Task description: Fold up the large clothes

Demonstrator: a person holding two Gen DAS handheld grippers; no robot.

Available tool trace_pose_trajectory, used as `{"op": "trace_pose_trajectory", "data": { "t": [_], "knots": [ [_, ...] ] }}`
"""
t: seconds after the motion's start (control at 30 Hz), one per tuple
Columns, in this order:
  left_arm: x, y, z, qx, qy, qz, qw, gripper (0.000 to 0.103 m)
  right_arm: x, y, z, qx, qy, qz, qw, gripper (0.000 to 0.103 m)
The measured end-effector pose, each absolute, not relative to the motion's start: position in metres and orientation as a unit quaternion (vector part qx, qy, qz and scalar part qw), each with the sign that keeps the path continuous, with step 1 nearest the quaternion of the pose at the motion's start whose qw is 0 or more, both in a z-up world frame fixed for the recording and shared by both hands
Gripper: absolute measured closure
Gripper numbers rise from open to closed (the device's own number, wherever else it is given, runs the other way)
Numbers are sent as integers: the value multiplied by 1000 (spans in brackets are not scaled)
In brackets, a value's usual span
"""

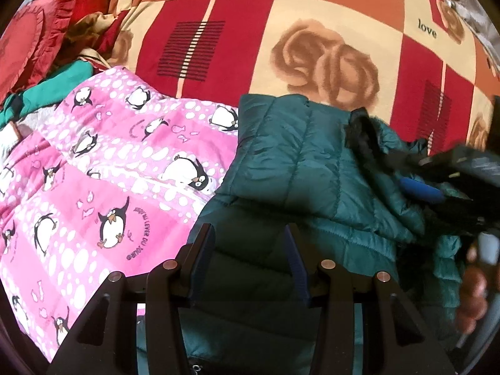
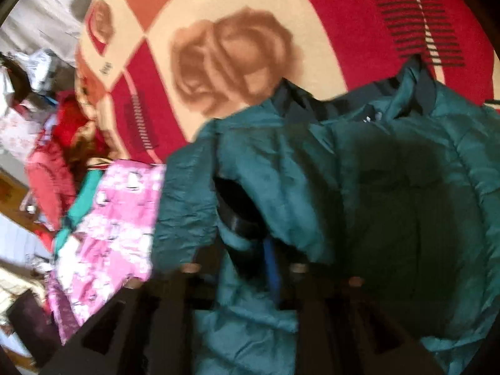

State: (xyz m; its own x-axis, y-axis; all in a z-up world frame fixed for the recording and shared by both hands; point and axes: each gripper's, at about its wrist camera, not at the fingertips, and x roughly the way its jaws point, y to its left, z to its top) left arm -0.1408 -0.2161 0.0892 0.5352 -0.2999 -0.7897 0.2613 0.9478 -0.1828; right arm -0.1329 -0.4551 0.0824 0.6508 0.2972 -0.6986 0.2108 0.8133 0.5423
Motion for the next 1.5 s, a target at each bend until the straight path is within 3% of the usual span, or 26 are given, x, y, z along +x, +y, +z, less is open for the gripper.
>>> {"op": "trace_pose_trajectory", "data": {
  "t": [0.03,0.2,0.27,0.43,0.6,0.63,0.7,0.73,1.0,1.13,1.27,1.3,1.33,1.37,1.5],
  "knots": [
    [-141,-216,90,-28,455,-164,875,86,-137,-456,89,304,411,27,859,40],
    [-142,-222,103,-72,454,-192,867,84,-187,-476,133,278,384,18,881,39],
    [-141,-231,110,-83,450,-212,863,74,-213,-490,145,270,375,1,887,35],
    [-127,-263,127,-114,447,-241,854,61,-275,-533,162,252,363,-62,895,33],
    [-103,-306,117,-78,481,-225,844,60,-324,-578,163,270,351,-123,888,30],
    [-97,-312,112,-74,486,-214,844,61,-335,-589,161,279,348,-136,884,29],
    [-92,-316,106,-64,488,-204,846,82,-347,-601,158,287,346,-156,880,29],
    [-90,-319,106,-55,486,-205,848,103,-351,-606,154,289,346,-166,877,29],
    [-86,-291,142,-3,408,-176,896,103,-308,-604,114,286,361,-174,870,29],
    [-78,-264,132,-11,424,-173,889,103,-263,-587,93,243,378,-193,872,29],
    [-71,-253,127,-81,434,-214,872,103,-261,-578,95,260,366,-180,875,29],
    [-69,-253,126,-99,435,-219,867,98,-264,-576,97,260,366,-177,876,29],
    [-67,-256,124,-111,440,-222,863,74,-267,-574,99,254,368,-178,877,29],
    [-65,-259,121,-122,445,-226,858,62,-271,-571,102,246,370,-177,878,29],
    [-58,-283,113,-130,457,-229,849,59,-289,-576,114,236,370,-179,880,29]
  ]
}}
